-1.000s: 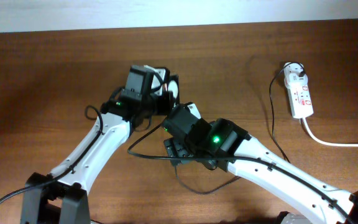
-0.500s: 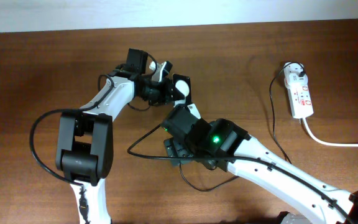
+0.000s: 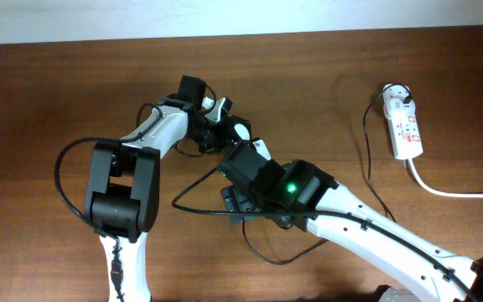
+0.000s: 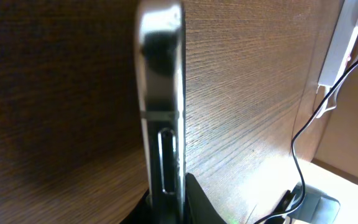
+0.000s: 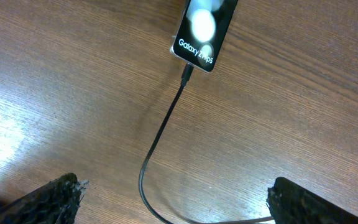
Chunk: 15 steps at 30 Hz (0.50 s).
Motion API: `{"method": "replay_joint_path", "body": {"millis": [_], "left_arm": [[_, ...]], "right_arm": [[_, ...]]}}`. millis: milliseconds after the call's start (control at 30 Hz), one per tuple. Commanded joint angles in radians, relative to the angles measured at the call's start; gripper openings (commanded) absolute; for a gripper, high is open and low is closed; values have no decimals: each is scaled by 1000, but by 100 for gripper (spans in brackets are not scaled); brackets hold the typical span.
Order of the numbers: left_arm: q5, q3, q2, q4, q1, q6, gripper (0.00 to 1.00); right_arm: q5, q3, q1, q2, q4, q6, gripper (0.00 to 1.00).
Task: Plug charger to phone and switch on socket
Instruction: 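Lower the plugged-in phone onto the table with the left gripper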
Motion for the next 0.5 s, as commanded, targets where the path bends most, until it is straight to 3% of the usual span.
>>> {"method": "replay_joint_path", "body": {"millis": [0, 33, 133, 467], "left_arm": [[-80, 14, 14, -14, 1, 10, 14], [-114, 14, 14, -26, 0, 11, 19], [-186, 14, 14, -47, 1, 11, 20], [-192, 14, 14, -48, 1, 11, 28]], "right_arm": [[12, 5, 3, 2, 0, -7, 99], [12, 5, 3, 2, 0, -7, 99], [12, 5, 3, 2, 0, -7, 99], [12, 5, 3, 2, 0, -7, 99]]}}
